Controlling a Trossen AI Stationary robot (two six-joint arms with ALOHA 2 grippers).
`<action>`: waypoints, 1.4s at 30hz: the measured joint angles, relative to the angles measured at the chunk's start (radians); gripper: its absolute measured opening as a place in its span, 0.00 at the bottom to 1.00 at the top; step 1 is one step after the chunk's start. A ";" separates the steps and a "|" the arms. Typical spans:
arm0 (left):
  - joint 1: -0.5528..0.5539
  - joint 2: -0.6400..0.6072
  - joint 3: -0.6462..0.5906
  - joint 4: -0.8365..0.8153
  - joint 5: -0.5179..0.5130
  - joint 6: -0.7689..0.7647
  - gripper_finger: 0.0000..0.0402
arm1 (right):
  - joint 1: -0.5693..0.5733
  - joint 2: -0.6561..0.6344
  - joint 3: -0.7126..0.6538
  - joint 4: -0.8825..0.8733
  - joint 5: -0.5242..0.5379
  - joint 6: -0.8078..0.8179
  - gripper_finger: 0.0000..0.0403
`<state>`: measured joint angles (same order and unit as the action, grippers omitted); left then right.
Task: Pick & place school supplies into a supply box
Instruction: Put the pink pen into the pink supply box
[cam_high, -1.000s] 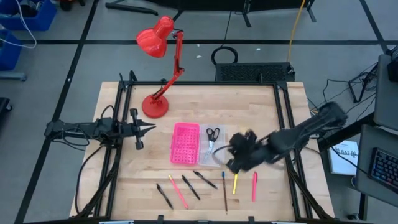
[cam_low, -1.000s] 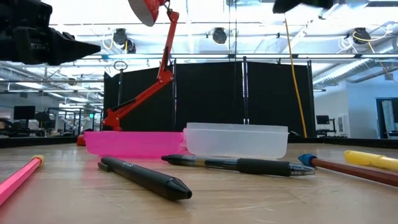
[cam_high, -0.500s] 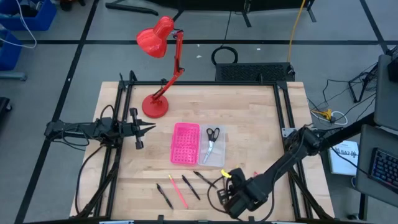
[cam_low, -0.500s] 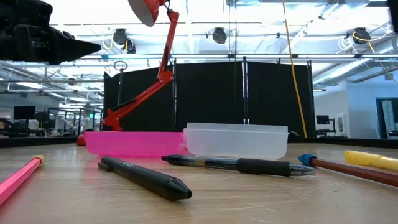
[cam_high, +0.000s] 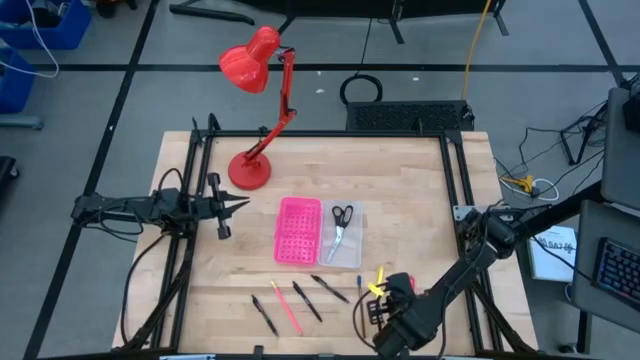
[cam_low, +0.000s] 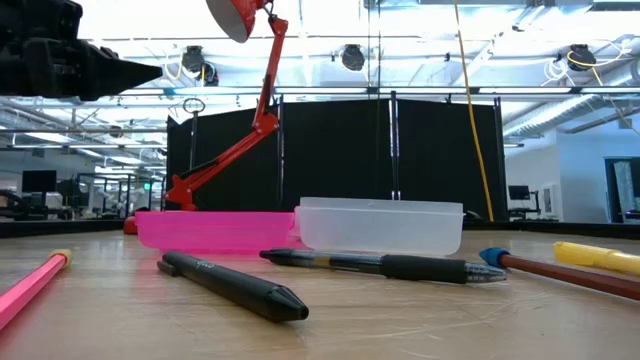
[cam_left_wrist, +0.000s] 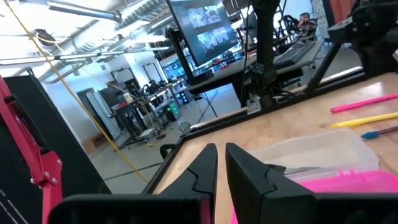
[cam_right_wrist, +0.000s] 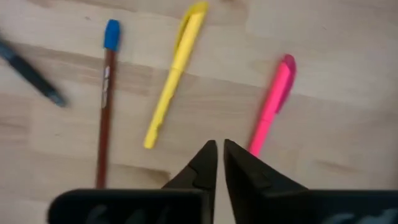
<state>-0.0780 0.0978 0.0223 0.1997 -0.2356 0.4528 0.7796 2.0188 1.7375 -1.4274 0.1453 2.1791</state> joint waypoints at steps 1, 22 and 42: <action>0.000 0.000 0.000 0.001 0.000 0.005 0.10 | 0.001 0.000 -0.008 0.004 -0.019 0.005 0.12; 0.000 0.000 0.001 -0.001 0.001 -0.029 0.10 | -0.013 -0.001 -0.281 0.267 -0.175 0.027 0.46; 0.000 0.000 0.001 -0.055 0.002 -0.126 0.10 | 0.112 -0.009 -0.504 0.520 -0.196 -0.078 0.32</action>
<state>-0.0780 0.0982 0.0231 0.1448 -0.2333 0.3271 0.8912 2.0101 1.2330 -0.9070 -0.0506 2.1007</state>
